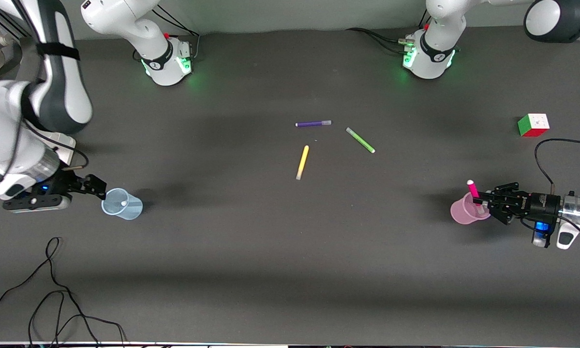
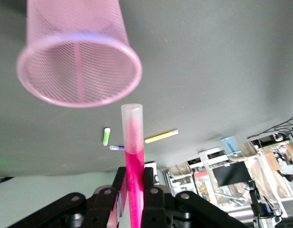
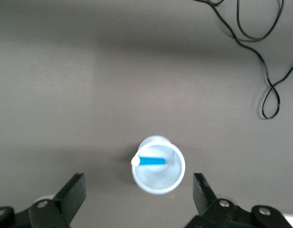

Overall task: Place pink and blue markers in matching cups
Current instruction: 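Drop the blue marker into the blue cup while the left gripper lowers pink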

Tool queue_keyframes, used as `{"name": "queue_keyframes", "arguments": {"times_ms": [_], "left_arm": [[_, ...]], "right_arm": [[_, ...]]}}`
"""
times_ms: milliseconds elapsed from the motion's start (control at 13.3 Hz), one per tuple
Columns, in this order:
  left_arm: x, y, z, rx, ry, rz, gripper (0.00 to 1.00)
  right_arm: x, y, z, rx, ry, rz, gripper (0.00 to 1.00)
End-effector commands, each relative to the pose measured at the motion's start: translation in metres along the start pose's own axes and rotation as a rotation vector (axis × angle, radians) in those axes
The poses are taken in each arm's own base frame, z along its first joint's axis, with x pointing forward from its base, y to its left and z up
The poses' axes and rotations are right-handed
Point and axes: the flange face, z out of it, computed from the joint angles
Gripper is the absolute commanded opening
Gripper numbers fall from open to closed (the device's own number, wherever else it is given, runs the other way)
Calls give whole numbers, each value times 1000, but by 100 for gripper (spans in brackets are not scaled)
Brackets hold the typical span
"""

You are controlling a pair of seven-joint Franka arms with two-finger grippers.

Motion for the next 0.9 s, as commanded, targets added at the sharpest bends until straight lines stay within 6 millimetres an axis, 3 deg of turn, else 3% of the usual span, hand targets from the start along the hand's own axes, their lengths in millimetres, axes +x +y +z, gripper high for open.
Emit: {"name": "queue_keyframes", "arguments": {"times_ms": [0, 301, 451, 752, 827], "left_arm": [[7, -9, -9, -26, -47, 11, 0], [38, -41, -8, -90, -113, 39, 0], [53, -51, -2, -112, -141, 23, 0], [63, -56, 7, -123, -157, 61, 0], [65, -57, 8, -126, -158, 87, 12]], "right_arm": [[12, -10, -59, 33, -43, -23, 100], [5, -12, -112, 67, -129, -26, 100], [-6, -13, -127, 89, -154, 34, 100], [-17, -42, -150, 56, -210, 49, 100], [-21, -42, -159, 57, -199, 54, 100]]}}
